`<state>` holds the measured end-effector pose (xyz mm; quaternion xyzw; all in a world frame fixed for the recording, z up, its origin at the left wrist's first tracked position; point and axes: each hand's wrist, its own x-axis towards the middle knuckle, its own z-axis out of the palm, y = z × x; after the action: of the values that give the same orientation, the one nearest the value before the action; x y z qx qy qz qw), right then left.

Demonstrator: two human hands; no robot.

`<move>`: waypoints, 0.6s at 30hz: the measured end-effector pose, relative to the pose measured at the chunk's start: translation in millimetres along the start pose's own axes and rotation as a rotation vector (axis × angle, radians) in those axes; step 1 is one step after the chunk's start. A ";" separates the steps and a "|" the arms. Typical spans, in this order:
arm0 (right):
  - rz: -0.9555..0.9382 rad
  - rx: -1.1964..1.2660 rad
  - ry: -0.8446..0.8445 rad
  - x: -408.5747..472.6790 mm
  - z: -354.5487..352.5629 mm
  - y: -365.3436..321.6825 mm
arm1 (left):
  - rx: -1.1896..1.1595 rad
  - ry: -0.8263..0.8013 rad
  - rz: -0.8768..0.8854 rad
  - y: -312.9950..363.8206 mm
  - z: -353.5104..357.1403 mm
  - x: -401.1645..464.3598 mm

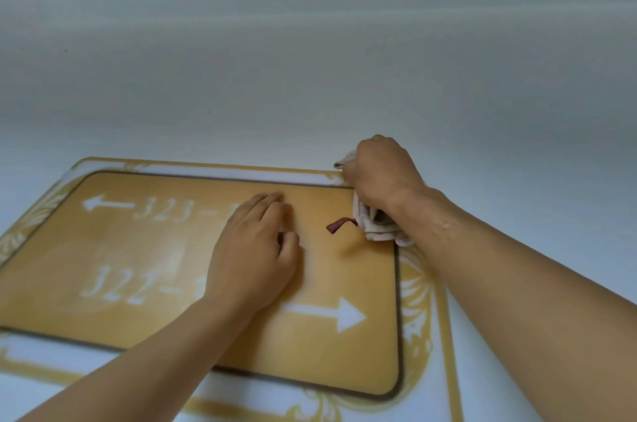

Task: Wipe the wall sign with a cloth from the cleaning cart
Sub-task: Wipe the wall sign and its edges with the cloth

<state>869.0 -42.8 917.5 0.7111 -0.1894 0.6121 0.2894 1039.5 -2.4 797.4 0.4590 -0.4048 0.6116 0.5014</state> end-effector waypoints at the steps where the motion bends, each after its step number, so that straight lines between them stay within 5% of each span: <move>1: -0.015 -0.007 -0.003 0.9 3.3 -5.5 | -0.013 0.005 -0.007 -1.0 0.1 -0.2; 18: 0.063 0.011 0.001 23.1 44.3 -123.9 | 0.033 -0.132 0.193 -89.1 -45.0 8.2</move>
<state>984.1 24.9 914.3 0.7059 -0.2081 0.6226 0.2660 1119.6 57.6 797.1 0.4657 -0.4690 0.6320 0.4047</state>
